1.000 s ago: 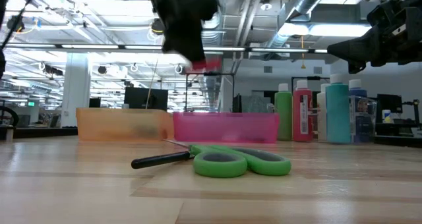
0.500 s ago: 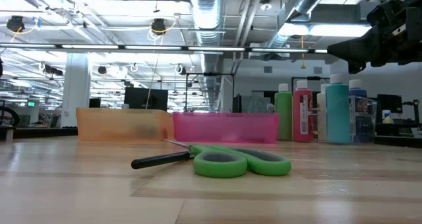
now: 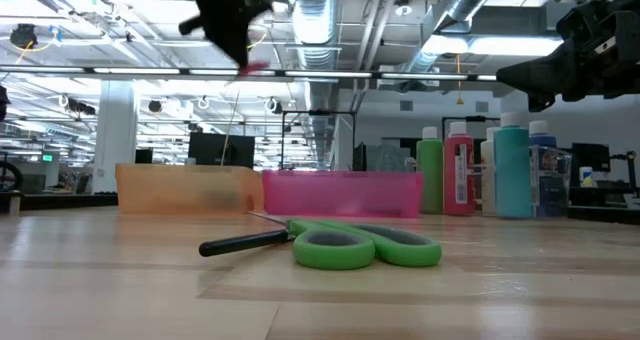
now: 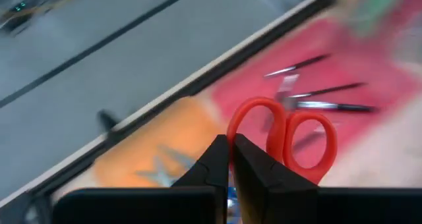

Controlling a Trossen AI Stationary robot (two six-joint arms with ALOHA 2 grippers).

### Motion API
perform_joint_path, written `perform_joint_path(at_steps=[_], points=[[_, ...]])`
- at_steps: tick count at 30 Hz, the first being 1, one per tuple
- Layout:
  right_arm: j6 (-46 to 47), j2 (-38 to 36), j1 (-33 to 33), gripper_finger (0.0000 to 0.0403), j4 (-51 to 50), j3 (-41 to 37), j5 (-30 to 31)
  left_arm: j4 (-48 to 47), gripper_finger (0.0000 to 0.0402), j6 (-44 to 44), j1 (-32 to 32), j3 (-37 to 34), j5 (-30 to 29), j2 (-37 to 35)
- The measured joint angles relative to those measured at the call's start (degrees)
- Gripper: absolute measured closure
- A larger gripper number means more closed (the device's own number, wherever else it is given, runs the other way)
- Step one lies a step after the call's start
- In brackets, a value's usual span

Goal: Pick & Place Paint Supplies
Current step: Put the orange scissors into the orange bin

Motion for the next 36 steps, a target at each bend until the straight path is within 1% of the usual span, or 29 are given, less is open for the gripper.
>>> perform_joint_path(at_steps=[3, 5, 8, 12, 15, 18, 24, 30, 36], points=[[0.0, 0.0, 0.0, 0.0403, 0.0, 0.0, 0.0, -1.1, 0.0398, 1.1, 7.4, 0.0, 0.6, 3.7], [0.0, 0.0, 0.0, 0.0403, 0.0, 0.0, 0.0, -1.6, 0.0396, 1.4, 12.3, 0.0, 4.6, 5.8], [0.0, 0.0, 0.0, 0.0403, 0.0, 0.0, 0.0, -1.2, 0.0395, 2.5, 17.6, -0.6, 7.9, 8.6], [0.0, 0.0, 0.0, 0.0403, 0.0, 0.0, 0.0, 4.1, 0.0395, 2.5, 22.3, -6.7, 11.3, 9.0], [0.0, 0.0, 0.0, 0.0403, 0.0, 0.0, 0.0, 10.2, 0.0395, 2.4, 25.2, -13.5, 16.3, 8.1], [0.0, 0.0, 0.0, 0.0403, 0.0, 0.0, 0.0, 15.3, 0.0394, 1.2, 26.9, -19.2, 19.1, 6.9], [0.0, 0.0, 0.0, 0.0403, 0.0, 0.0, 0.0, 21.5, 0.0394, -0.3, 26.8, -26.3, 19.7, 7.2], [0.0, 0.0, 0.0, 0.0403, 0.0, 0.0, 0.0, 27.3, 0.0394, -1.9, 26.3, -30.0, 20.0, 7.7], [0.0, 0.0, 0.0, 0.0403, 0.0, 0.0, 0.0, 29.3, 0.0394, -2.0, 26.3, -31.2, 21.8, 7.7]])
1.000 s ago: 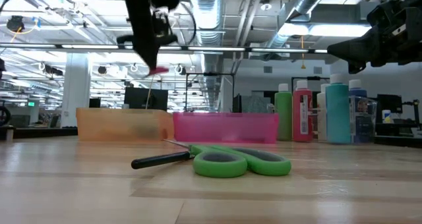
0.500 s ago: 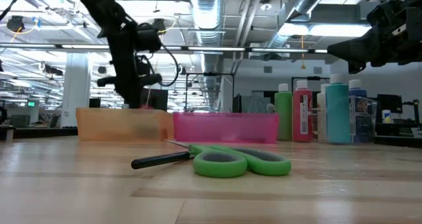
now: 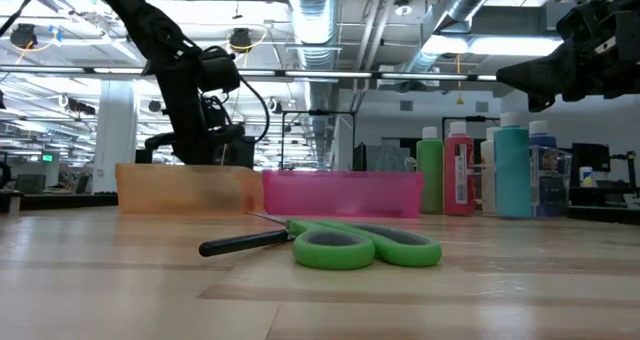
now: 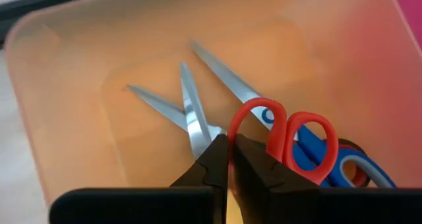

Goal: Pick & Place Paint Supplies
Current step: Put the orange scissors into the orange bin

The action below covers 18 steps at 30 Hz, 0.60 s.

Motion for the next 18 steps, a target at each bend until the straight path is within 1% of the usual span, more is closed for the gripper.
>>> perform_joint_path(at_steps=[11, 18], points=[[0.0, 0.0, 0.0, 0.0403, 0.0, 0.0, 0.0, 2.1, 0.0393, -1.2, 0.0, -2.6, 0.5, 0.0], [0.0, 0.0, 0.0, 0.0403, 0.0, 0.0, 0.0, 3.9, 0.0371, -1.1, -1.2, -2.6, 0.5, 0.0]])
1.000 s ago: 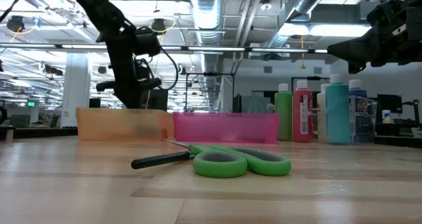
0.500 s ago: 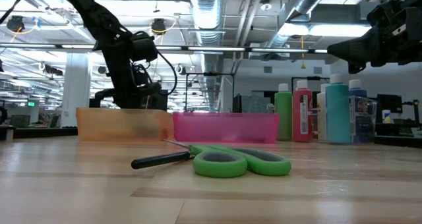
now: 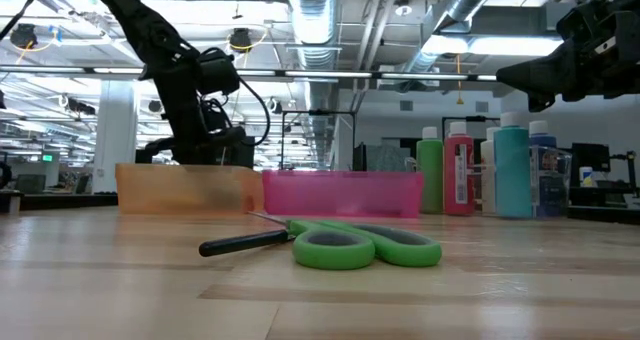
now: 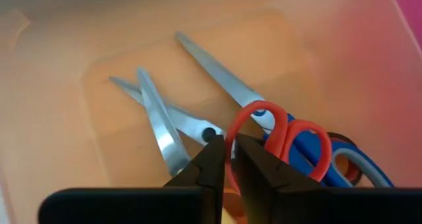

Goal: Pick & Place Paint Supplies
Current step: Put the orange scissors into the orange bin, then put the green scissors into the orange bin

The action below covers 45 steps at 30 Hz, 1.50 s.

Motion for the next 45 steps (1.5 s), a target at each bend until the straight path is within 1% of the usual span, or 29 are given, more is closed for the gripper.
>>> perform_joint_path(at_steps=[6, 11, 15, 22, 26, 31, 36, 39, 41, 42, 45], points=[[0.0, 0.0, 0.0, 0.0403, 0.0, 0.0, 0.0, 0.2, 0.0343, -0.2, -0.2, 0.0, -0.4, 0.0], [0.0, 0.0, 0.0, 0.0403, 0.0, 0.0, 0.0, 0.9, 0.0309, 0.2, -0.2, 0.0, -0.5, 0.0], [0.0, 0.0, 0.0, 0.0403, 0.0, 0.0, 0.0, 1.6, 0.0270, 1.6, -0.4, 0.0, -0.6, 0.0], [0.0, 0.0, 0.0, 0.0403, 0.0, 0.0, 0.0, 2.0, 0.0188, 2.1, -0.3, 0.1, -0.6, 0.0], [0.0, 0.0, 0.0, 0.0403, 0.0, 0.0, 0.0, 1.3, 0.0158, 2.8, -0.3, 1.2, -0.6, 0.0], [0.0, 0.0, 0.0, 0.0403, 0.0, 0.0, 0.0, -1.5, 0.0149, 3.1, -0.3, 3.8, -0.4, 0.0], [0.0, 0.0, 0.0, 0.0403, 0.0, 0.0, 0.0, -8.7, 0.0156, 6.7, -1.1, 8.6, 2.9, -0.7], [0.0, 0.0, 0.0, 0.0403, 0.0, 0.0, 0.0, -11.1, 0.0161, 8.6, -3.4, 11.3, 4.3, -3.9], [0.0, 0.0, 0.0, 0.0403, 0.0, 0.0, 0.0, -11.3, 0.0163, 9.5, -5.9, 12.2, 6.3, -7.8], [0.0, 0.0, 0.0, 0.0403, 0.0, 0.0, 0.0, -10.2, 0.0164, 10.2, -7.3, 12.4, 7.7, -9.7], [0.0, 0.0, 0.0, 0.0403, 0.0, 0.0, 0.0, -8.4, 0.0164, 12.1, -12.8, 12.5, 14.5, -16.0]])
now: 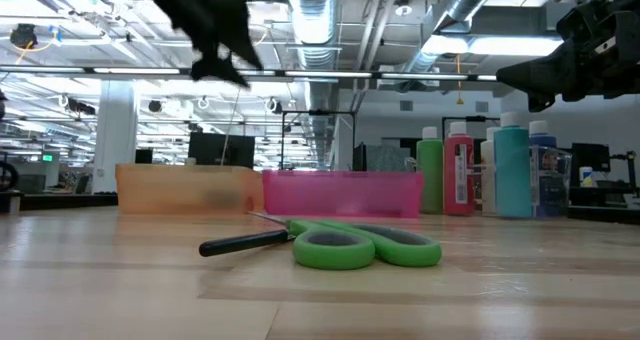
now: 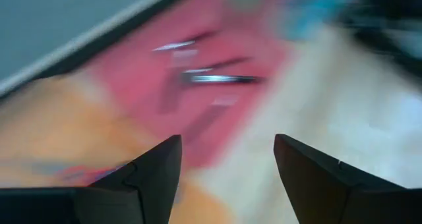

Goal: Pick & Place Paint Supplies
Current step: Put the green scissors into the orange bin

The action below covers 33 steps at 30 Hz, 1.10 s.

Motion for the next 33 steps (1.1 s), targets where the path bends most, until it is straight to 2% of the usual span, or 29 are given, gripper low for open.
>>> perform_joint_path(at_steps=[3, 7, 11, 14, 18, 20, 24, 29, 33], points=[[0.0, 0.0, 0.0, 0.0403, 0.0, 0.0, 0.0, 0.2, 0.0165, 0.1, -7.7, 0.0, 2.8, -4.5], [0.0, 0.0, 0.0, 0.0403, 0.0, 0.0, 0.0, 2.4, 0.0165, 1.0, -19.8, 0.0, 0.3, -6.3], [0.0, 0.0, 0.0, 0.0403, 0.0, 0.0, 0.0, 6.8, 0.0165, 6.5, -32.7, 0.0, -7.0, -1.9], [0.0, 0.0, 0.0, 0.0403, 0.0, 0.0, 0.0, 9.9, 0.0165, 11.5, -39.2, 0.0, -10.9, 3.8], [0.0, 0.0, 0.0, 0.0403, 0.0, 0.0, 0.0, 10.7, 0.0165, 14.3, -42.1, 1.4, -10.8, 12.5], [0.0, 0.0, 0.0, 0.0403, 0.0, 0.0, 0.0, 8.3, 0.0165, 15.5, -42.6, 3.4, -8.7, 16.9], [0.0, 0.0, 0.0, 0.0403, 0.0, 0.0, 0.0, 1.1, 0.0165, 21.5, -42.6, 9.6, -8.3, 24.6], [0.0, 0.0, 0.0, 0.0403, 0.0, 0.0, 0.0, -4.9, 0.0165, 28.0, -41.8, 15.8, -7.7, 31.4], [0.0, 0.0, 0.0, 0.0403, 0.0, 0.0, 0.0, -5.4, 0.0165, 31.1, -40.9, 16.7, -5.0, 34.1]])
